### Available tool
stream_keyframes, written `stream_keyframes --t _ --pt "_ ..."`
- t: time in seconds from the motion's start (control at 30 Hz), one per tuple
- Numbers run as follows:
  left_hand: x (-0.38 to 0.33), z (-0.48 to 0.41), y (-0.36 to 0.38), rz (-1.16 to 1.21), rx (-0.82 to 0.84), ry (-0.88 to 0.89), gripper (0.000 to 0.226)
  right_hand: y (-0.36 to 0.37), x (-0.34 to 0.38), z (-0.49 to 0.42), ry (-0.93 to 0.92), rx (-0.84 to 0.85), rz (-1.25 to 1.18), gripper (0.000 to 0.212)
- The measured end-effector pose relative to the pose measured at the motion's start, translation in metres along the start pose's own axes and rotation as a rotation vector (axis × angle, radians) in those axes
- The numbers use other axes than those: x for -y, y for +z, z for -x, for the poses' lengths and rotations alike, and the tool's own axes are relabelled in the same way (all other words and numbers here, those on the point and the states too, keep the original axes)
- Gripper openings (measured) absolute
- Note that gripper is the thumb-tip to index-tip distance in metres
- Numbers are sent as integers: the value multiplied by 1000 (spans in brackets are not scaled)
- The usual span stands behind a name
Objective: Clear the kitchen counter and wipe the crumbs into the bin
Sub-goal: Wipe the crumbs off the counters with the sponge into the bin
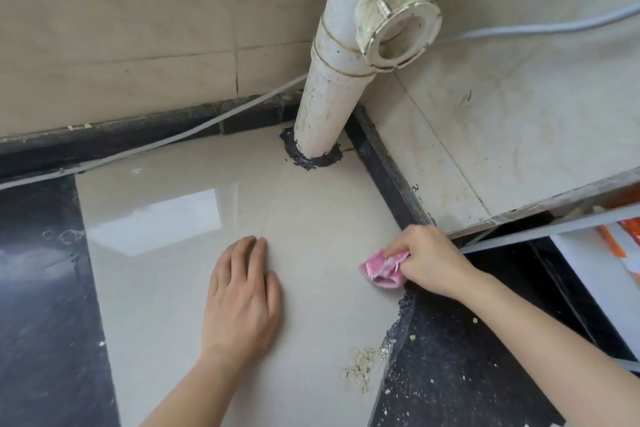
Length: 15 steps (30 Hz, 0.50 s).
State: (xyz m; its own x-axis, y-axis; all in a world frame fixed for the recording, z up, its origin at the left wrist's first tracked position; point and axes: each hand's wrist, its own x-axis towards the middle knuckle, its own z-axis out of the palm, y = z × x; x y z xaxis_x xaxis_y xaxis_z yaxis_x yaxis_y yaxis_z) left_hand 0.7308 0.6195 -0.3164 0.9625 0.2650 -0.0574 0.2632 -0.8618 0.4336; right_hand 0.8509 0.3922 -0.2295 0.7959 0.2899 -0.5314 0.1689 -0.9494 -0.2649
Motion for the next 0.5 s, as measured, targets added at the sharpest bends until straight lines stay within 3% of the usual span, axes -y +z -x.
stream_keyframes --t 0.1,0.23,0.4,0.5 --pt "0 0 0 0 2 -7 54 -15 30 -29 -98 -234 -215 21" --pt "1 0 1 0 6 -16 56 4 74 -97 -166 -420 -192 41" --pt "3 0 3 2 10 -13 55 40 55 -81 -273 -341 -335 38" --pt "0 1 1 0 24 -21 56 50 18 -25 -217 -126 -353 28"
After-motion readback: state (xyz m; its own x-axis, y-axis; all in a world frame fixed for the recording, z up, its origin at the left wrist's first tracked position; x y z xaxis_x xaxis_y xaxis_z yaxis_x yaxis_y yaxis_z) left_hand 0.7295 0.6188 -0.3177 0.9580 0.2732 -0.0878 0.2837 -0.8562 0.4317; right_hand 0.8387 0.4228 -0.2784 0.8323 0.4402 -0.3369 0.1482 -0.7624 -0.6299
